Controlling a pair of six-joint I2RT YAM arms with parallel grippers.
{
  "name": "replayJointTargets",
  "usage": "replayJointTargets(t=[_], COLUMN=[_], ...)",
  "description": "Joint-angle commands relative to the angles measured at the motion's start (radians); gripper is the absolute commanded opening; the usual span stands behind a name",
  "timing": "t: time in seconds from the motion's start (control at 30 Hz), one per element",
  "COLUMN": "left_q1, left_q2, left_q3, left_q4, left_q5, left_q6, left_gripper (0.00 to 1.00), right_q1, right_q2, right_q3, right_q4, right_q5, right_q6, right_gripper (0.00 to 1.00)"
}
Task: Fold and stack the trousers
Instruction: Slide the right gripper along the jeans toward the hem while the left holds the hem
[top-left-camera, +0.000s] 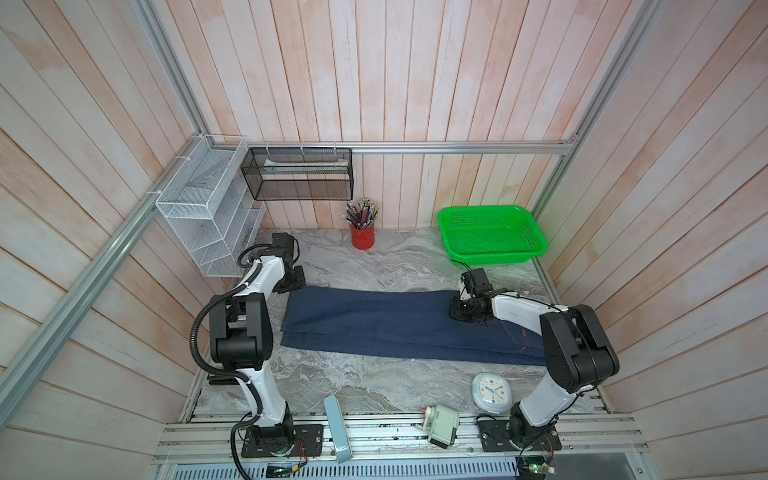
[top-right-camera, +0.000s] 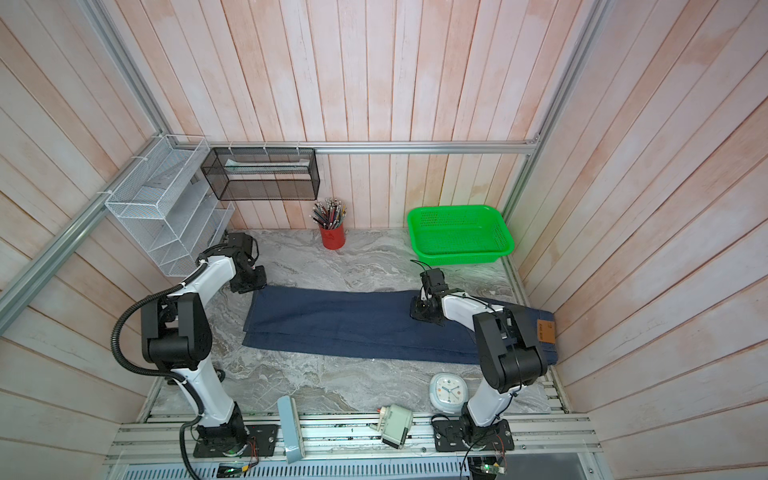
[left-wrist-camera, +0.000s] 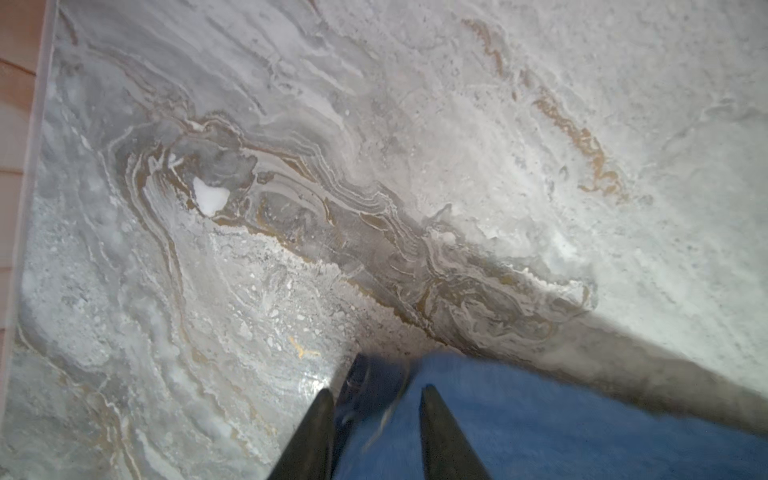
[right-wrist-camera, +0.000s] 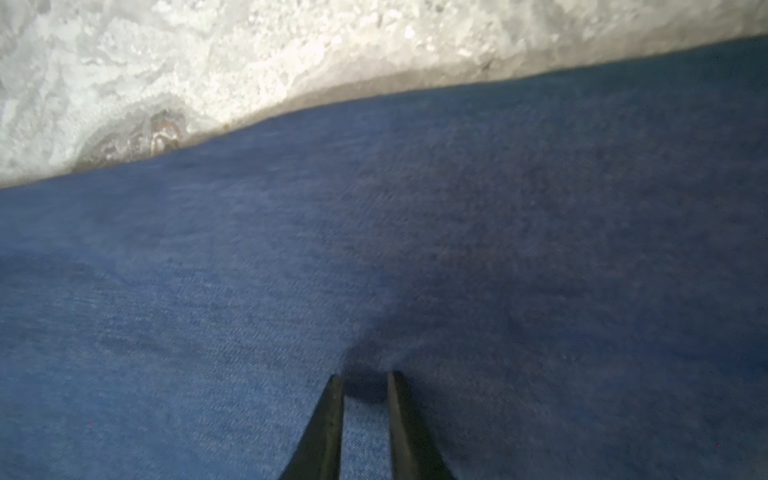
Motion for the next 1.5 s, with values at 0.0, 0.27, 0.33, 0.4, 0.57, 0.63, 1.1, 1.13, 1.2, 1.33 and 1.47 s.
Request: replayJointTargets(t=[0.0, 0.27, 0.33, 0.4, 0.57, 0.63, 1.1, 1.13, 1.2, 1.33, 1.47], left_q1=[0.002, 0.073, 0.106, 0.135, 0.17, 0.185, 0.208, 0.208, 0.208, 0.208, 0.208], left_q2=[-0.115, -0.332, -0.336, -0.343, -0.324, -0.319, -0.238, -0.233, -0.222, -0.242, -0.34], left_q3=[-0.072, -0.396, -0.443, -0.476, -0.502, -0.519, -0.56, -0.561, -0.559, -0.559, -0.542], left_q4=[-0.012, 0.052, 0.071, 0.109, 0.184, 0.218, 0.258, 0.263, 0.27, 0.277, 0.241], left_q5=[-0.011, 0.128, 0.147, 0.171, 0.212, 0.233, 0.244, 0.245, 0.246, 0.233, 0.227], left_q6=[-0.034, -0.147, -0.157, -0.167, -0.189, -0.202, -0.196, -0.194, -0.195, -0.198, -0.204], left_gripper=[0.52, 0.57, 0.54, 0.54, 0.49, 0.47, 0.42, 0.39, 0.29, 0.08, 0.0], right_q1=[0.058, 0.17, 0.187, 0.193, 0.199, 0.202, 0.202, 0.202, 0.202, 0.202, 0.203], right_q2=[-0.042, -0.166, -0.19, -0.205, -0.21, -0.208, -0.201, -0.201, -0.204, -0.212, -0.229], right_q3=[0.016, -0.003, -0.017, -0.027, -0.04, -0.041, -0.031, -0.032, -0.036, -0.031, -0.02], right_q4=[-0.083, -0.062, -0.055, -0.056, -0.046, -0.044, -0.041, -0.04, -0.038, -0.047, -0.072], right_q5=[0.048, 0.081, 0.094, 0.094, 0.078, 0.074, 0.076, 0.076, 0.076, 0.074, 0.075], right_q6=[-0.07, -0.134, -0.142, -0.138, -0.127, -0.124, -0.131, -0.131, -0.13, -0.127, -0.126], right_gripper=[0.26, 0.28, 0.28, 0.28, 0.28, 0.28, 0.28, 0.28, 0.28, 0.28, 0.28])
